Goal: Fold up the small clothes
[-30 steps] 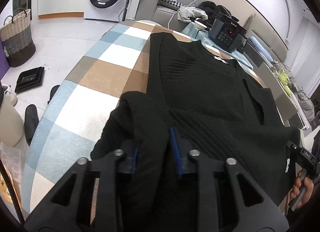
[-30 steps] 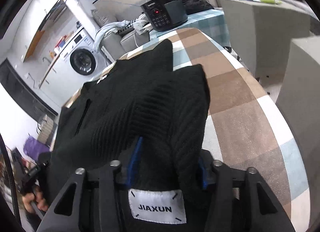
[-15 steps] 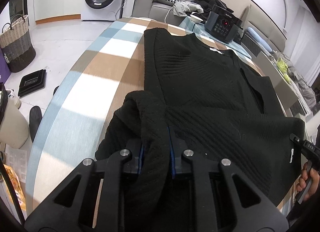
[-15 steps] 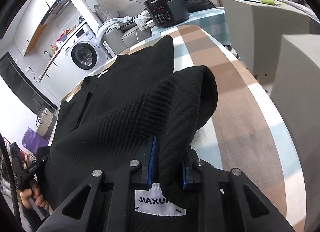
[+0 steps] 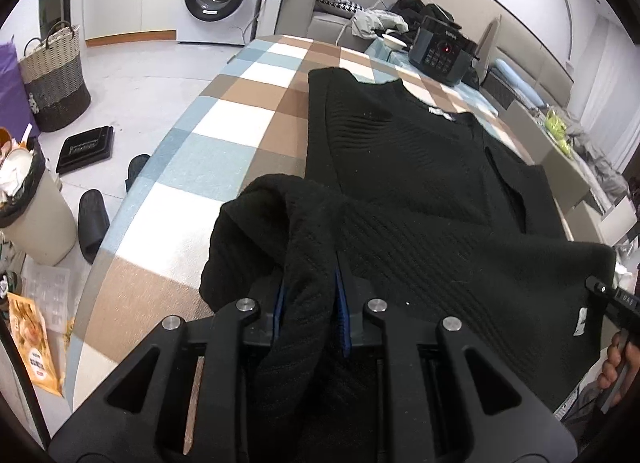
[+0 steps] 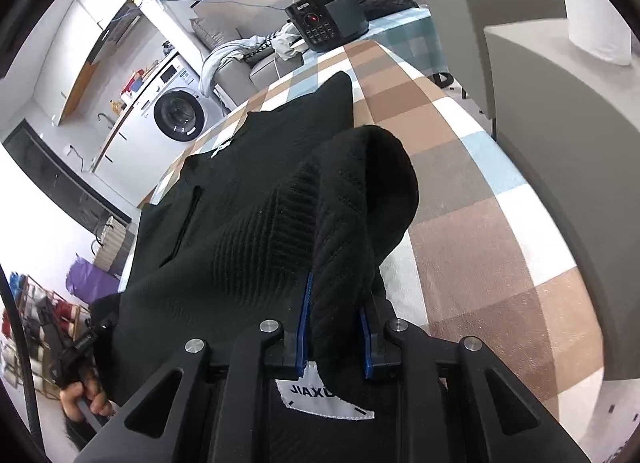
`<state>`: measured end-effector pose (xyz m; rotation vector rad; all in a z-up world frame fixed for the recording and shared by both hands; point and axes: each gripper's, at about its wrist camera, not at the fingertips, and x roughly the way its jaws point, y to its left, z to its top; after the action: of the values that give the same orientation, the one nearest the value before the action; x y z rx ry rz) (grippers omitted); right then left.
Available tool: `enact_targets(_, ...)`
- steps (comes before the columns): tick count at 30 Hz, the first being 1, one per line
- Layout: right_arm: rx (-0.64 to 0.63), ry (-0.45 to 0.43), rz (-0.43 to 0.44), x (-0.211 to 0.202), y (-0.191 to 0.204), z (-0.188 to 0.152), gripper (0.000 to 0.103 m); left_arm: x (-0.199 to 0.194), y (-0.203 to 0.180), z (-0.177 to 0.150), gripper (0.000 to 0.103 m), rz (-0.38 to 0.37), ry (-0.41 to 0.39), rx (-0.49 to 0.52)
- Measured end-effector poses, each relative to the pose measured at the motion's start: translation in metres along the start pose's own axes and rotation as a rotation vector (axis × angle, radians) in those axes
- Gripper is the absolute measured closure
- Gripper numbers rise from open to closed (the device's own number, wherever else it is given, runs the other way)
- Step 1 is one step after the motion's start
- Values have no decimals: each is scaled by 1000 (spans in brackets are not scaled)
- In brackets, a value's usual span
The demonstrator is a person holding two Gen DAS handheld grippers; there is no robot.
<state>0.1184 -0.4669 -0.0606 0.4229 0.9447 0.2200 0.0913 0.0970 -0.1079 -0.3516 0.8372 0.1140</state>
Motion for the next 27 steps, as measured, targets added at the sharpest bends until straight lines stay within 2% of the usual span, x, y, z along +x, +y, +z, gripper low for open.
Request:
enact_targets(3, 22, -3, 3, -4, -1, 4, 72, -11, 2, -4, 77, 6, 2, -23)
enact_targets(5, 26, -36, 9, -17, -3, 1, 59, -20, 3, -5, 65, 7, -10, -31)
enact_targets(6, 23, -52, 11, -22, -2, 1, 59, -28, 4, -7, 61, 4, -25, -35)
enact_targets(8, 13, -78, 10, -34, -3, 1, 58, -40, 6, -10, 46, 7, -47, -40)
enact_targets(10, 12, -88, 6, -43, -6, -1, 56, -53, 9, -13, 43, 6, -69, -48)
enact_targets(12, 8, -87, -4, -49, -9, -6, 52, -63, 12, -17, 41, 6, -80, -58)
enact_targets(16, 10, -46, -9, -48, -19, -17, 52, -71, 18, -28, 41, 29, -70, -74)
enact_targets(20, 8, -21, -6, -41, -25, -26, 52, -72, 24, -43, 41, 48, -37, -101)
enact_targets(27, -11, -7, -1, -37, -21, -27, 52, -69, 26, -52, 41, 78, -27, -87)
